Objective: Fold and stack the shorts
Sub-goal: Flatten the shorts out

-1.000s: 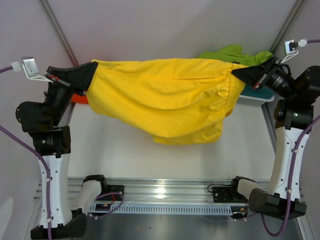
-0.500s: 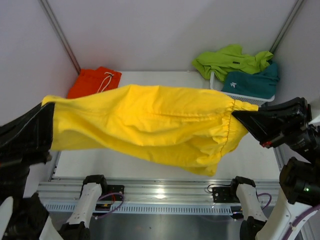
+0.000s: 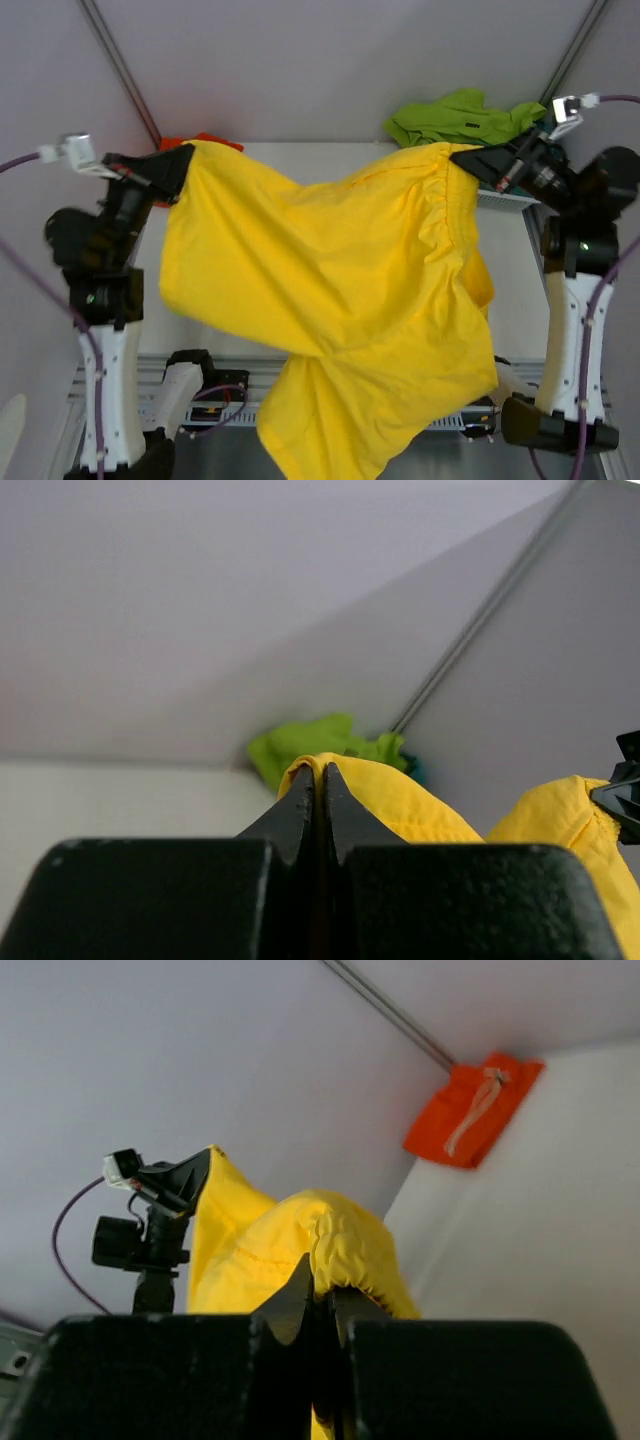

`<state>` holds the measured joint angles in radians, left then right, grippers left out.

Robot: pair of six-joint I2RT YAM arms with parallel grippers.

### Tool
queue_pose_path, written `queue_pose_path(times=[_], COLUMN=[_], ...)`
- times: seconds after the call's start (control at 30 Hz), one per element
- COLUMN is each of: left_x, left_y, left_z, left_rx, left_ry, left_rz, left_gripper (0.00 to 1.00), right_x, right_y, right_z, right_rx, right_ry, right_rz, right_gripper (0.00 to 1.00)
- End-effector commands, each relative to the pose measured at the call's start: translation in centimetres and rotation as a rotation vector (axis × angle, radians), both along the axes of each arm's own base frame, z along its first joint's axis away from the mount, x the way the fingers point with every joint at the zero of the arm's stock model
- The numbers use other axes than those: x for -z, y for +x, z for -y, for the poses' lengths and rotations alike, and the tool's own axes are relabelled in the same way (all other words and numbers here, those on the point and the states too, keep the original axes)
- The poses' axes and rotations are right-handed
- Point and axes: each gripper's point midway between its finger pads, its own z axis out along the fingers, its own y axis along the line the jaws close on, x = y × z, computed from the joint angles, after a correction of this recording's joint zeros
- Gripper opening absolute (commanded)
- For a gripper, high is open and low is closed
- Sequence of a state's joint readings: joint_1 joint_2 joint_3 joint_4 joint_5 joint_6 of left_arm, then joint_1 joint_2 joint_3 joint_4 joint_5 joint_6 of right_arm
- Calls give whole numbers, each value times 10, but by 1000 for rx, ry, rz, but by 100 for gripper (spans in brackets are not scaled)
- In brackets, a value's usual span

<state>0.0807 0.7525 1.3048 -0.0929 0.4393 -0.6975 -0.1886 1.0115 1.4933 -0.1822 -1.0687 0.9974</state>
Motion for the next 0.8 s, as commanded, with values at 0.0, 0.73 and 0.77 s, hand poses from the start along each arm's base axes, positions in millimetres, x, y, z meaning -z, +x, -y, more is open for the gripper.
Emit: queue_pose_path(times=[0.0, 0.73, 0.77], left_x=[63, 382, 385], left_y=[62, 231, 234], left_z=[-6, -82, -85], left_rx=[5, -359, -363], left_ry=[-69, -378, -383], left_rz=[-134, -674, -673], left_gripper=[0, 0, 0], right_x=[84, 283, 259], right_y=[68, 392, 400], right_z=[-4, -104, -105], right_rx=[69, -82, -86], right_ry=[-27, -56, -39], right_rz=[-209, -341, -268], right_gripper=[0, 0, 0])
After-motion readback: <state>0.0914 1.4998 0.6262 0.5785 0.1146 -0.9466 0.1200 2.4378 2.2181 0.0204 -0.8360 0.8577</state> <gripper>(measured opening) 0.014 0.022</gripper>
